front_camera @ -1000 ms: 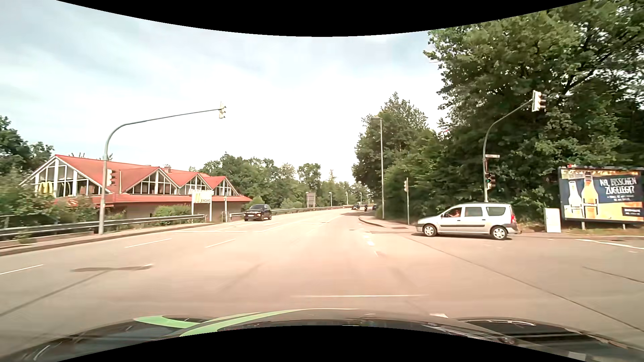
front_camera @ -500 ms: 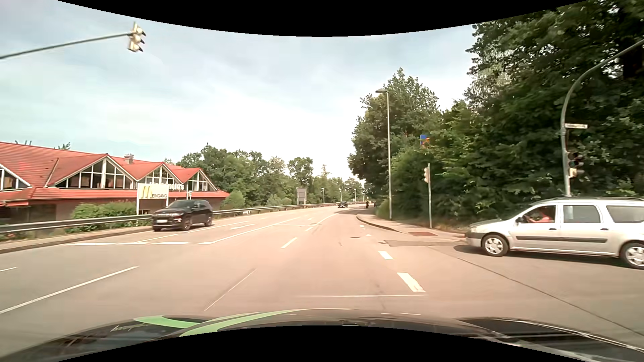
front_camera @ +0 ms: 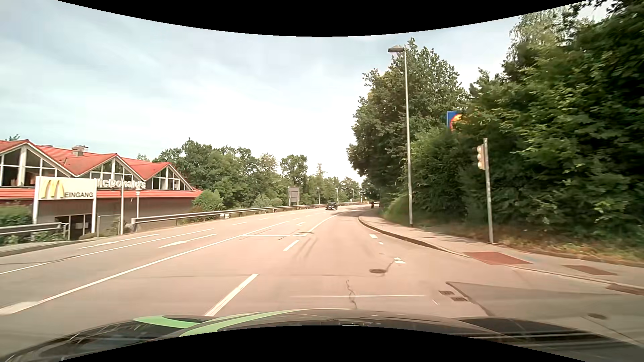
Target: Follow the waypoints while adhering to traffic rules and regulations
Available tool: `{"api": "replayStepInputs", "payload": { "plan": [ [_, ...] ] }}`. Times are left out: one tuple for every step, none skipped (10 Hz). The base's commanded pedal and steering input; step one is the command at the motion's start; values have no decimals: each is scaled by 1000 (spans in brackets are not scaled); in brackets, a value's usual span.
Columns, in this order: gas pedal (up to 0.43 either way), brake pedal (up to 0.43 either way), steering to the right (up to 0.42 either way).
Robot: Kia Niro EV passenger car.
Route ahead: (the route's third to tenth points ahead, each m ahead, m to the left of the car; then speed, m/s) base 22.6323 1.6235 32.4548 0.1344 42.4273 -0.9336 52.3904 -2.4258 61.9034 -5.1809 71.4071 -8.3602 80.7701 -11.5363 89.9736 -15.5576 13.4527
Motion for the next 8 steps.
{"api": "replayStepInputs", "payload": {
  "plan": [
    [59, 0, 16],
    [59, 0, 16],
    [67, 0, 16],
    [67, 0, 16],
    [67, 0, 16],
    [79, 0, 17],
    [79, 0, 17],
    [79, 0, 17]
  ]
}}
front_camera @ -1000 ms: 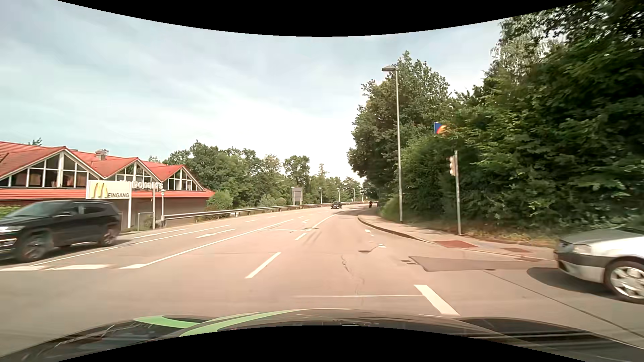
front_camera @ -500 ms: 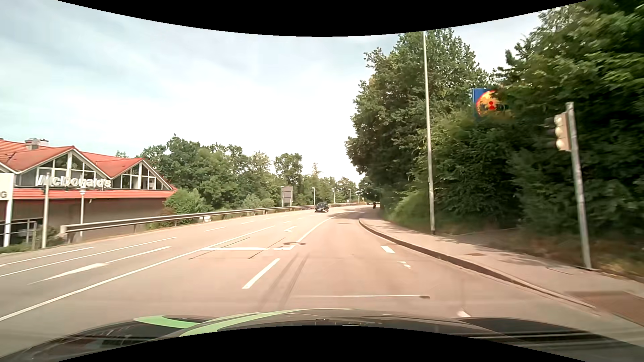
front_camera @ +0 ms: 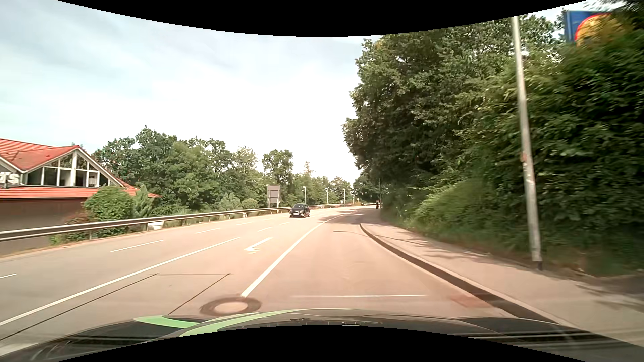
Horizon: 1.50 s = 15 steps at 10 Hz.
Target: Follow the waypoints while adhering to traffic rules and regulations
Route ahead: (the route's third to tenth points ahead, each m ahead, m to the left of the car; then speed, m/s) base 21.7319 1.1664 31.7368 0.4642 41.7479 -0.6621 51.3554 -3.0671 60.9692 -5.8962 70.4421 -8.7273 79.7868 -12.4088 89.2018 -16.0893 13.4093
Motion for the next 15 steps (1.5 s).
{"api": "replayStepInputs", "payload": {
  "plan": [
    [79, 0, 18],
    [79, 0, 18],
    [79, 0, 18],
    [79, 0, 18],
    [79, 0, 18],
    [79, 0, 18],
    [79, 0, 18],
    [79, 0, 18],
    [79, 0, 18],
    [79, 0, 18],
    [79, 0, 18],
    [79, 0, 18],
    [79, 0, 20],
    [79, 0, 21],
    [79, 0, 23]
  ]
}}
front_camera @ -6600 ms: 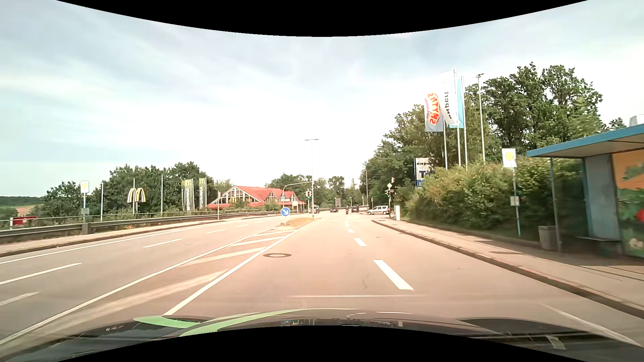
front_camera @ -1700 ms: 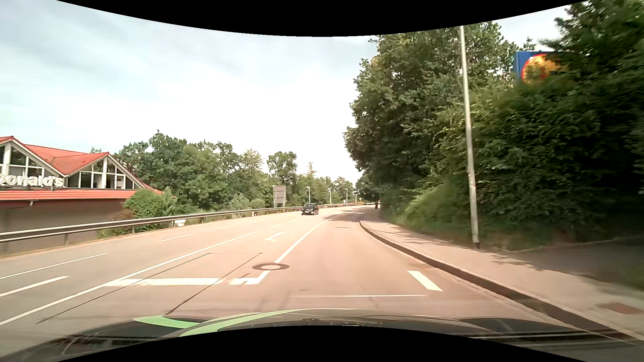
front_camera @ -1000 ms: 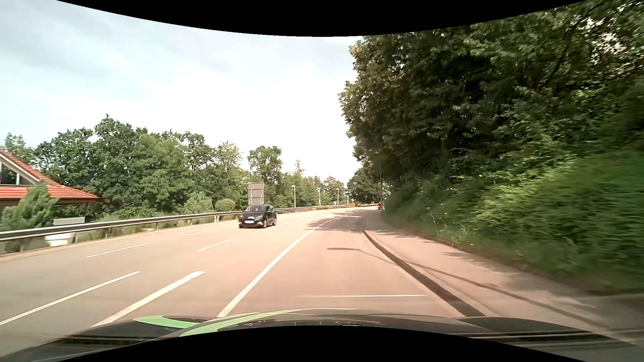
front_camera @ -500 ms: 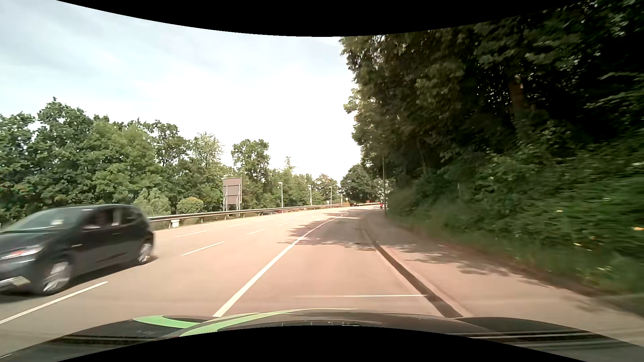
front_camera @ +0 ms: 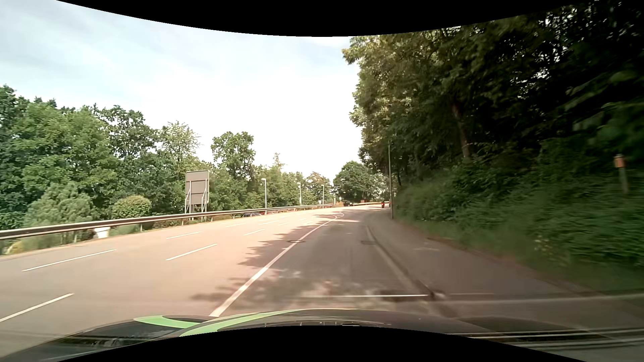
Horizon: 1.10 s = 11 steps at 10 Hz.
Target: Follow the waypoints while adhering to traffic rules and regulations
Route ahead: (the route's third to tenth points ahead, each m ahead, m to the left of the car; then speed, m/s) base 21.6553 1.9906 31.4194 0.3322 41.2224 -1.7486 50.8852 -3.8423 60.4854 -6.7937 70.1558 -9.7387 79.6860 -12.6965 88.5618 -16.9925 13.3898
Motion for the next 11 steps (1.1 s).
{"api": "replayStepInputs", "payload": {
  "plan": [
    [79, 0, 23],
    [79, 0, 23],
    [79, 0, 23],
    [79, 0, 26],
    [79, 0, 27],
    [79, 0, 28],
    [67, 0, 28],
    [67, 0, 28],
    [59, 0, 27],
    [59, 0, 26],
    [59, 0, 26]
  ]
}}
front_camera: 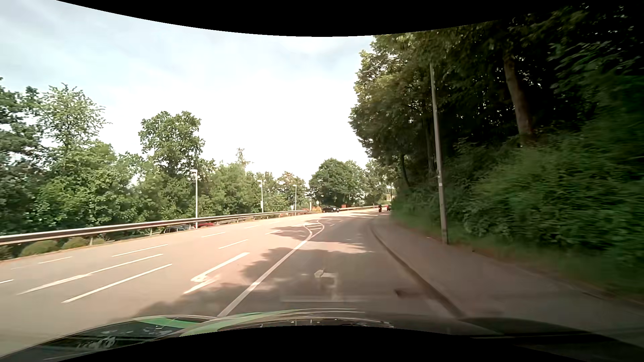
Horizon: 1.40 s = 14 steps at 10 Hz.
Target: Follow the waypoints while adhering to traffic rules and regulations
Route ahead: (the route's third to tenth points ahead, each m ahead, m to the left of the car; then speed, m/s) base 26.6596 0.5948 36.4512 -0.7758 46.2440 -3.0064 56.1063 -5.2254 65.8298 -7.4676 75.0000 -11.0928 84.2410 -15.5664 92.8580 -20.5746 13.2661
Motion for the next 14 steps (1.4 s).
{"api": "replayStepInputs", "payload": {
  "plan": [
    [59, 0, 26],
    [59, 0, 26],
    [59, 0, 26],
    [59, 0, 26],
    [59, 0, 26],
    [59, 0, 27],
    [59, 0, 28],
    [59, 0, 29],
    [59, 0, 29],
    [59, 0, 30],
    [59, 0, 30],
    [67, 0, 31],
    [79, 0, 31],
    [79, 0, 31]
  ]
}}
